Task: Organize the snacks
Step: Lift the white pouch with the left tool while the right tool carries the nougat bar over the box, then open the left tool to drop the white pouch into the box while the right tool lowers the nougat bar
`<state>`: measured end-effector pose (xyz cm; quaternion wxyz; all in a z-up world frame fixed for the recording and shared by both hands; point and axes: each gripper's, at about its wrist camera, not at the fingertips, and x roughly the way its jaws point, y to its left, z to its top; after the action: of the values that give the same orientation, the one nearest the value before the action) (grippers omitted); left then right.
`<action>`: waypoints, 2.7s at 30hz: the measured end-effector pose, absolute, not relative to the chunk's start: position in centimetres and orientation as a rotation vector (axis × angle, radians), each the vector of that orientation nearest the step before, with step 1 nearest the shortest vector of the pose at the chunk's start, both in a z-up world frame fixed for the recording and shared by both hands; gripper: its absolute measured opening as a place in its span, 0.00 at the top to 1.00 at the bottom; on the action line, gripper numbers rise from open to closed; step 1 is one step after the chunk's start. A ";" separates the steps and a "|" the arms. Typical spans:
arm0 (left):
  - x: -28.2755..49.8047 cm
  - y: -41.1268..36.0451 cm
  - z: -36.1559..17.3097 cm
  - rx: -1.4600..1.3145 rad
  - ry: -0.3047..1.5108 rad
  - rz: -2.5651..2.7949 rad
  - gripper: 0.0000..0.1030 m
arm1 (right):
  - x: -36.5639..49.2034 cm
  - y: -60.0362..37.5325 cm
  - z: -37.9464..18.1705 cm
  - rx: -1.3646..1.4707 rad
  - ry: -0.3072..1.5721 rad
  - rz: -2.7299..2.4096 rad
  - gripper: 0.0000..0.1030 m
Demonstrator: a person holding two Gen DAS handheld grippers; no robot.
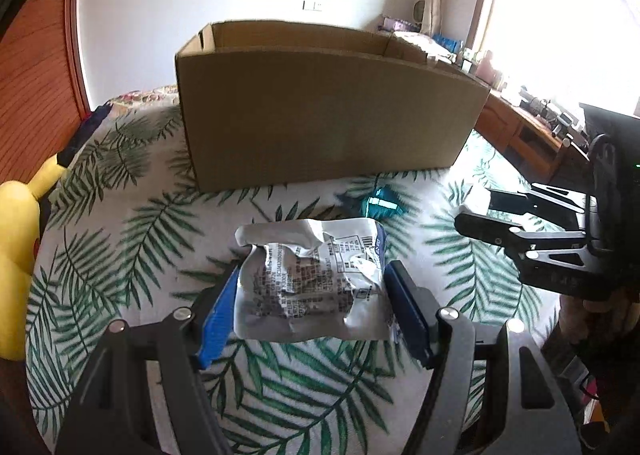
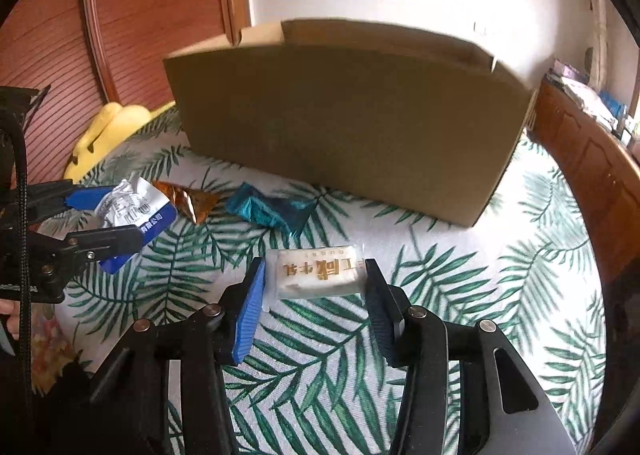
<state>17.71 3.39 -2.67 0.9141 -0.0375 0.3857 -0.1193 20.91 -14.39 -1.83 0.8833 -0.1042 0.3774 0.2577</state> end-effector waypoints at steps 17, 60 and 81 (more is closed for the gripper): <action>20.9 1.5 4.1 -0.054 0.619 -0.296 0.32 | 21.2 -17.6 7.7 -0.220 0.581 0.458 0.53; 32.3 1.5 5.3 -0.033 0.543 -0.283 0.32 | 29.6 -15.9 7.5 -0.189 0.578 0.505 0.52; 34.4 1.9 3.1 -0.034 0.578 -0.272 0.28 | 32.0 -14.1 5.7 -0.206 0.614 0.532 0.50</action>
<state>34.43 1.91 3.13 0.9493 -0.0166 0.2842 -0.1336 32.01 -14.06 5.71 0.9135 -0.0999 0.2981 0.2582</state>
